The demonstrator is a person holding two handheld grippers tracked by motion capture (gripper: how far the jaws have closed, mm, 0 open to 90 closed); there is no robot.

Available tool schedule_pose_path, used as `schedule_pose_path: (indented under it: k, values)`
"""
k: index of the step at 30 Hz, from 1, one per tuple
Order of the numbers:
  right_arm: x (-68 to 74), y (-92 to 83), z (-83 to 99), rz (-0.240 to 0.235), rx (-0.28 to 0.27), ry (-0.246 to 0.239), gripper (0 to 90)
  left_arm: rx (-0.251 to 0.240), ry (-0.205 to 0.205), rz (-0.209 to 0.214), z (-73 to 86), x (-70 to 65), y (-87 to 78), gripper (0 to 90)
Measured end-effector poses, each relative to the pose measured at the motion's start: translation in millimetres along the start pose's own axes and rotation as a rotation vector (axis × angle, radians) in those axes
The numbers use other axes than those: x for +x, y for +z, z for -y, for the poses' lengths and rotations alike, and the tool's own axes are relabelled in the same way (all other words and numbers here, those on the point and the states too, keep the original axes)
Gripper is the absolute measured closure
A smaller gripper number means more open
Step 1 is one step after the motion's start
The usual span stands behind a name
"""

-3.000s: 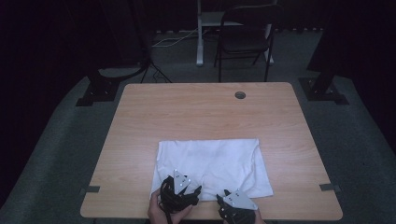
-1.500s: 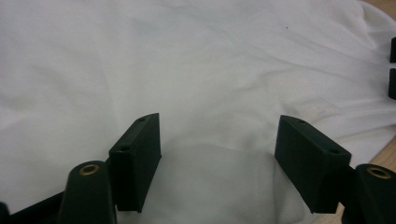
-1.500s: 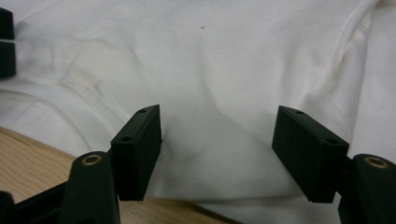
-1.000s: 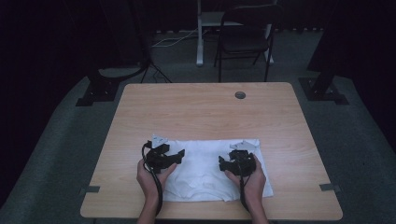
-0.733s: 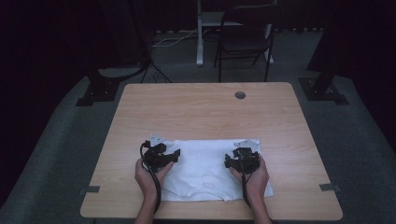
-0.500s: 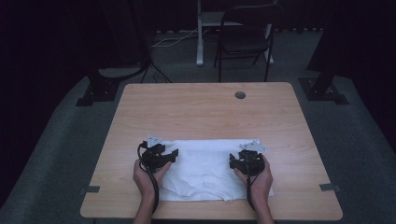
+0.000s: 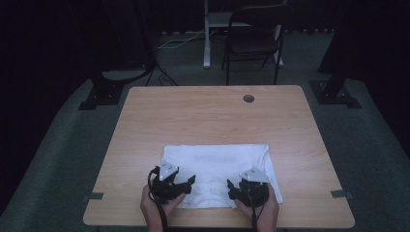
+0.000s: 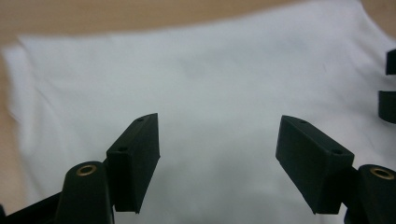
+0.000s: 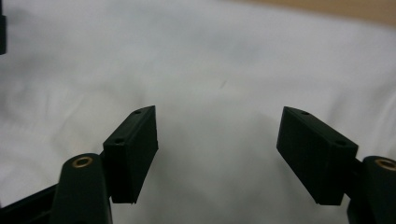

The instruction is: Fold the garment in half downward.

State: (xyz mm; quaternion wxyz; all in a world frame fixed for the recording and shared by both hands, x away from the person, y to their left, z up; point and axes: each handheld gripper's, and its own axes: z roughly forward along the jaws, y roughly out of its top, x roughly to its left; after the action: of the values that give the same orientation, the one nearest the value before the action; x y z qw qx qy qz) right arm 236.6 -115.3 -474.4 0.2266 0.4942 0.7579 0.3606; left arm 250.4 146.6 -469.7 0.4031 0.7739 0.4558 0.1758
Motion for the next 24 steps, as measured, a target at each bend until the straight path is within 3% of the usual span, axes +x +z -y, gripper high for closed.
schedule_pose_path:
  k: [1, 3, 6, 8, 15, 24]
  values:
    - [3.4, -0.1, 5.9, 0.0, 0.029, -0.011, 26.9, 0.01, 0.0, 0.004, 3.4, -1.7, 0.2, 30.9]
    - [5.5, -2.7, 12.4, 0.004, 0.029, -0.003, 26.9, 0.026, 0.009, 0.004, 10.7, -4.0, -0.5, 30.7]
    - [5.5, -7.8, 16.6, 0.029, 0.038, -0.031, 25.2, 0.005, 0.005, 0.006, 16.1, -1.7, -2.5, 30.8]
    - [1.8, -9.2, 20.5, 0.011, 0.031, -0.002, 25.1, 0.001, 0.005, -0.003, 16.4, -1.0, -2.6, 31.5]
    - [-2.8, -7.1, 21.4, 0.009, 0.011, 0.018, 25.2, 0.007, 0.006, 0.004, 8.5, 1.7, 7.1, 31.8]
    - [-7.8, -3.4, 15.3, 0.021, 0.032, 0.026, 24.9, 0.029, 0.024, 0.017, -1.8, 3.3, 16.5, 30.6]
